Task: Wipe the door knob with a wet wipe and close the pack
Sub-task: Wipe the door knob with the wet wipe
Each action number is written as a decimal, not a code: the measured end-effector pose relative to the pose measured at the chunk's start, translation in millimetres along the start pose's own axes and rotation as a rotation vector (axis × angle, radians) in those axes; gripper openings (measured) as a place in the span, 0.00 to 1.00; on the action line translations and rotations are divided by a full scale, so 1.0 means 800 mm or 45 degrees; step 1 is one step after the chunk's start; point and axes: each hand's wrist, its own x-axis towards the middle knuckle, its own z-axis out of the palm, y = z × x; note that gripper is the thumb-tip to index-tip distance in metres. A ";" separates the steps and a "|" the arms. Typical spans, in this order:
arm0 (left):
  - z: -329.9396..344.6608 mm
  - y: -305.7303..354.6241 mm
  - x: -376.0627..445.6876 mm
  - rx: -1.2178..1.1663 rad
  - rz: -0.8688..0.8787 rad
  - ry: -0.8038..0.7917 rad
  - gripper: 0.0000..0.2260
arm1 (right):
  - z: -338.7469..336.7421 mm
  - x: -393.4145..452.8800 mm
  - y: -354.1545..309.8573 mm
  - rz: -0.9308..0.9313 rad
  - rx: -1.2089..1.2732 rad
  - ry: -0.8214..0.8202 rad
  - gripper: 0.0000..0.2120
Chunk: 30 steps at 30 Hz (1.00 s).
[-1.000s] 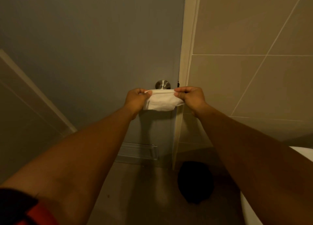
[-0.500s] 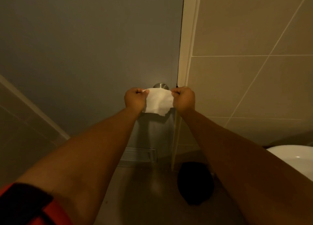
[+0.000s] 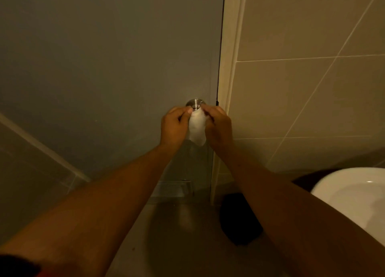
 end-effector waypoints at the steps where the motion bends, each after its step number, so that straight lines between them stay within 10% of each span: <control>1: 0.001 -0.001 -0.002 -0.004 0.007 -0.036 0.12 | 0.003 -0.001 0.000 0.001 0.005 -0.001 0.18; 12: 0.020 -0.008 -0.008 -0.337 -0.356 0.234 0.12 | 0.035 -0.012 0.001 0.476 0.359 0.199 0.12; 21: 0.028 0.011 0.013 -0.214 -0.376 -0.002 0.14 | 0.024 -0.010 0.000 0.639 0.454 -0.057 0.18; 30: 0.005 -0.020 0.000 -0.198 -0.447 0.010 0.08 | 0.035 -0.010 -0.005 0.082 -0.055 0.389 0.09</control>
